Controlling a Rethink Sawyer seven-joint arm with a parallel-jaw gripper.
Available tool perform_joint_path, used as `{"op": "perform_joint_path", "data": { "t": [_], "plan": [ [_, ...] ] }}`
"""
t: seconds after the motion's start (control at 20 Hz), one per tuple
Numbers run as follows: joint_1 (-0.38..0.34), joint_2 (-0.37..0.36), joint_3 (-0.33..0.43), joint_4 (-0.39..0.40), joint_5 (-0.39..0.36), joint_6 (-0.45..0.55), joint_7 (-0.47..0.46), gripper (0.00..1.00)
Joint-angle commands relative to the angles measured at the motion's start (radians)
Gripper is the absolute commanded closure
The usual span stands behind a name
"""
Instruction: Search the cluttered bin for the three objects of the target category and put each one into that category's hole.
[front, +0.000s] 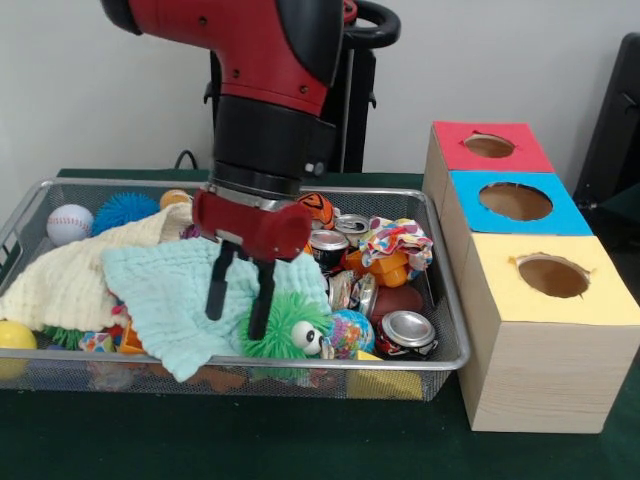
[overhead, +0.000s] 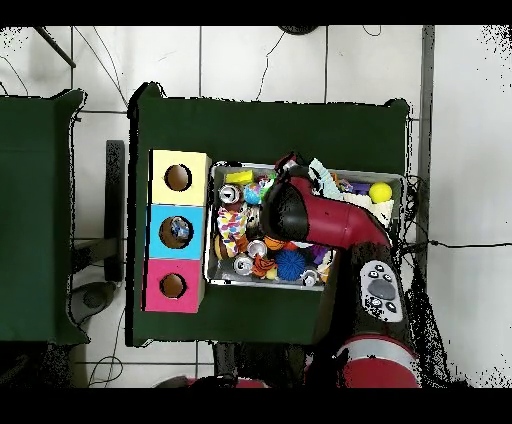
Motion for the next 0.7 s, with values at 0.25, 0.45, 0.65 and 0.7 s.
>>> {"op": "perform_joint_path", "data": {
  "t": [0.25,0.45,0.65,0.7],
  "plan": [
    [0.086,0.068,-0.068,0.055,0.052,0.078,0.136,0.00],
    [0.133,0.060,-0.150,0.039,0.049,0.145,0.114,0.00],
    [0.144,0.054,-0.189,0.027,0.035,0.186,0.087,0.00],
    [0.148,0.052,-0.200,0.025,0.032,0.194,0.084,0.00]
  ]
}}
